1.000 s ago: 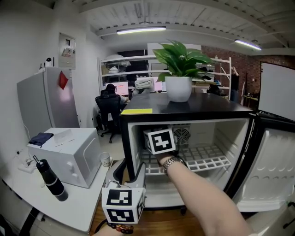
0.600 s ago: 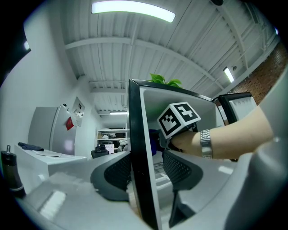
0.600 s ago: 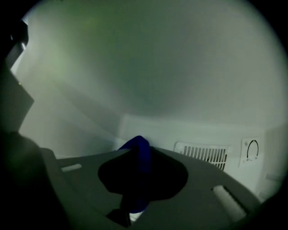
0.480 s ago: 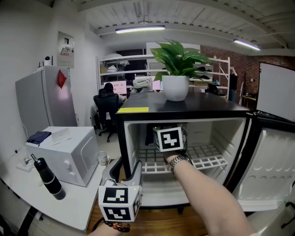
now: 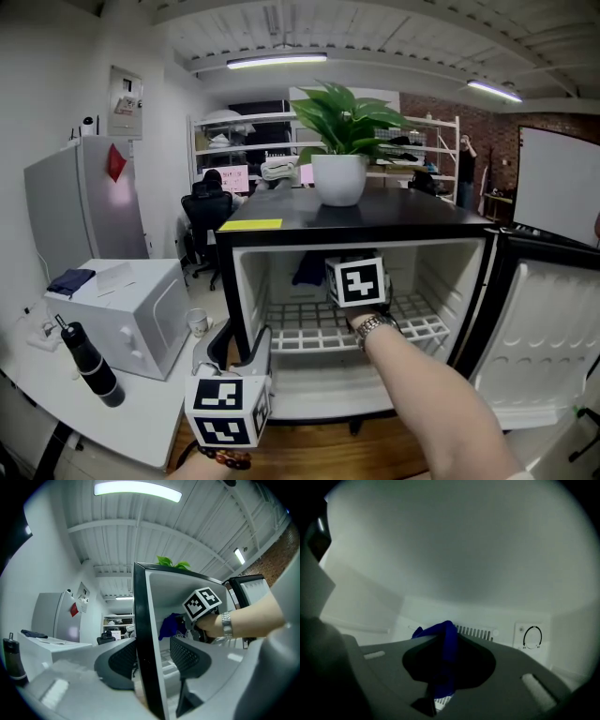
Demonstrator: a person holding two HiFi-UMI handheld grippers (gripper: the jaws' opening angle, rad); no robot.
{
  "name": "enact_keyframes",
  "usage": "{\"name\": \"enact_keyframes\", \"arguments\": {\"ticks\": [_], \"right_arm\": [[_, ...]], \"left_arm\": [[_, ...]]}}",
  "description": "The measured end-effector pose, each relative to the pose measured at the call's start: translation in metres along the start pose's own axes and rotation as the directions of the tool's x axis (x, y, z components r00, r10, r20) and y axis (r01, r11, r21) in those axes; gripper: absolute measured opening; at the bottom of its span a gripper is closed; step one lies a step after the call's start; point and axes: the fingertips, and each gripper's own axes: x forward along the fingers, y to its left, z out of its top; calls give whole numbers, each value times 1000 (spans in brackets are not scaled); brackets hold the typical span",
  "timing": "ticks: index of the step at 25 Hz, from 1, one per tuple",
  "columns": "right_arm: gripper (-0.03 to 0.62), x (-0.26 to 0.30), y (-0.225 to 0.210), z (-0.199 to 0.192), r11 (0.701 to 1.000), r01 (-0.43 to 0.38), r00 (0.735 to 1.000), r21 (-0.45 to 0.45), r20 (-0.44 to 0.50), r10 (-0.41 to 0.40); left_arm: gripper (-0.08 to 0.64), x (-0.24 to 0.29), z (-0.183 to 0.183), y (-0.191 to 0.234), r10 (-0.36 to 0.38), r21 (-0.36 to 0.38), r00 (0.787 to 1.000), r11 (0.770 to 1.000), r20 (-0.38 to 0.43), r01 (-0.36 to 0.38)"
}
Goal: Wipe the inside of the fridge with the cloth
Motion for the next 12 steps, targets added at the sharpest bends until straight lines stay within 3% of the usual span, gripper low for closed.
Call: {"name": "enact_keyframes", "arguments": {"ticks": [12], "right_arm": [[52, -16, -61, -1, 994, 105, 994, -3, 9, -105]], "left_arm": [[224, 0, 3, 0, 12, -8, 1000, 1000, 6, -12]]}}
